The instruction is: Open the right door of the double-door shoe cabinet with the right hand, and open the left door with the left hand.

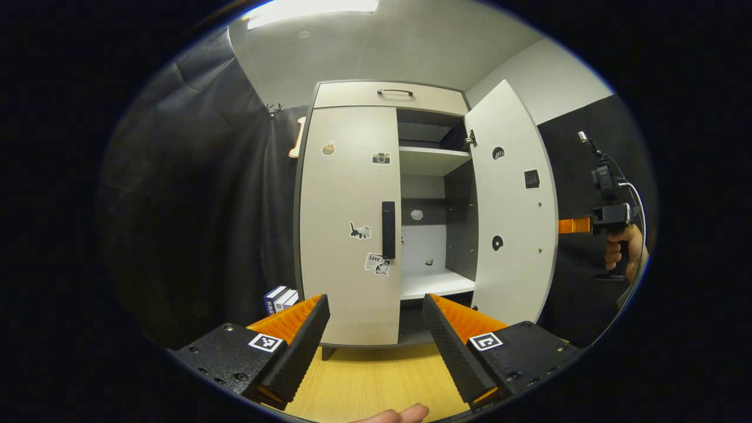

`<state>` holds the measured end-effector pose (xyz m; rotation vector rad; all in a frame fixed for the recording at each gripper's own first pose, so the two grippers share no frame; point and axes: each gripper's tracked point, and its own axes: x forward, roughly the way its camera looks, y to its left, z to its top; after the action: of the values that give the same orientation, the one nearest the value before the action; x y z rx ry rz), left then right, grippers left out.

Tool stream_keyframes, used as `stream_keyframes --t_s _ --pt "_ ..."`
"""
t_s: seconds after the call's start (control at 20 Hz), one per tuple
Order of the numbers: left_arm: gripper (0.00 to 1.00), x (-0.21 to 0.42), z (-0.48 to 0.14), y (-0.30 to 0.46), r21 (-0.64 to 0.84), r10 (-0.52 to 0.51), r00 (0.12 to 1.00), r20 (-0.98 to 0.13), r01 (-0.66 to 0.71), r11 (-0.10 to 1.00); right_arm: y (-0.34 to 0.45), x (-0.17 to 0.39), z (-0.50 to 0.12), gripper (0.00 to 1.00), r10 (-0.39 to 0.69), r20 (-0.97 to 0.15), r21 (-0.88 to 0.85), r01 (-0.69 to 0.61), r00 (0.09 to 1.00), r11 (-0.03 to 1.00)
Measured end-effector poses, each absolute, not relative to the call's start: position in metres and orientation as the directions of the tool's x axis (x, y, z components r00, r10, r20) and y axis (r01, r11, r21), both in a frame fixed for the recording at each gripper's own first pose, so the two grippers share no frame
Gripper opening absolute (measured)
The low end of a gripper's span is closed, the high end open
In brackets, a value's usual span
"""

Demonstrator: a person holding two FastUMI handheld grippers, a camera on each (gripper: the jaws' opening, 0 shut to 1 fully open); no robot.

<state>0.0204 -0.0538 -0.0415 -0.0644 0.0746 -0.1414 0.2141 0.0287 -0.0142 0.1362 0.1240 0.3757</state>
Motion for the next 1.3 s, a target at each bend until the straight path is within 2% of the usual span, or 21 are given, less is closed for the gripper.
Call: stream_keyframes --t_s 0.3,0.5,0.55,0.6,0.65,0.7,0.75,0.8,0.85,0.9,0.95,1.1,1.3 --pt "0.99 0.045 -0.052 -0.052 -0.044 -0.116 0.988 -0.1 0.112 0.993 0.027 0.212 -0.022 0.02 0.352 -0.107 0.188 -0.329 0.93 0.925" --pt "0.99 0.074 -0.062 -0.072 -0.081 -0.176 0.976 -0.13 0.166 0.983 0.016 0.21 -0.026 0.09 0.3 -0.086 0.156 -0.285 0.95 0.946" --pt "0.99 0.081 -0.064 -0.071 -0.086 -0.168 0.976 -0.138 0.157 0.984 0.006 0.199 -0.028 0.14 0.273 -0.071 0.138 -0.262 0.959 0.955" --pt "0.98 0.091 -0.063 -0.071 -0.094 -0.158 0.978 -0.139 0.146 0.985 -0.002 0.181 -0.031 0.32 0.254 -0.057 0.127 -0.246 0.965 0.961" --pt "0.98 0.1 -0.062 -0.071 -0.098 -0.151 0.979 -0.136 0.138 0.986 -0.003 0.163 -0.033 0.41 0.249 -0.046 0.131 -0.241 0.967 0.962" --pt "0.98 0.107 -0.063 -0.07 -0.095 -0.141 0.98 -0.137 0.129 0.987 -0.003 0.147 -0.032 0.64 0.256 -0.036 0.138 -0.249 0.966 0.959" --pt "0.98 0.113 -0.064 -0.068 -0.09 -0.132 0.981 -0.141 0.12 0.989 -0.001 0.136 -0.03 0.69 0.262 -0.023 0.146 -0.256 0.965 0.956" --pt "0.98 0.117 -0.065 -0.069 -0.088 -0.131 0.981 -0.143 0.12 0.989 -0.001 0.122 -0.026 0.83 0.268 -0.001 0.155 -0.265 0.963 0.952" --pt "0.97 0.122 -0.065 -0.07 -0.091 -0.133 0.981 -0.142 0.121 0.989 0.001 0.109 -0.021 0.83 0.276 0.022 0.161 -0.275 0.961 0.948" --pt "0.98 0.127 -0.065 -0.07 -0.091 -0.135 0.981 -0.14 0.123 0.988 0.0 0.095 -0.018 0.94 0.269 0.041 0.171 -0.272 0.962 0.947" --pt "0.98 0.131 -0.064 -0.071 -0.092 -0.136 0.98 -0.143 0.124 0.988 -0.003 0.083 -0.02 0.98 0.26 0.049 0.181 -0.264 0.964 0.947" --pt "0.98 0.146 -0.063 -0.076 -0.097 -0.15 0.978 -0.143 0.137 0.986 0.001 0.047 -0.031 0.98 0.239 0.028 0.196 -0.239 0.971 0.951" --pt "0.98 0.17 -0.047 -0.082 -0.091 -0.172 0.978 -0.114 0.162 0.983 0.025 0.005 -0.044 1.0 0.303 0.03 0.178 -0.303 0.953 0.936"
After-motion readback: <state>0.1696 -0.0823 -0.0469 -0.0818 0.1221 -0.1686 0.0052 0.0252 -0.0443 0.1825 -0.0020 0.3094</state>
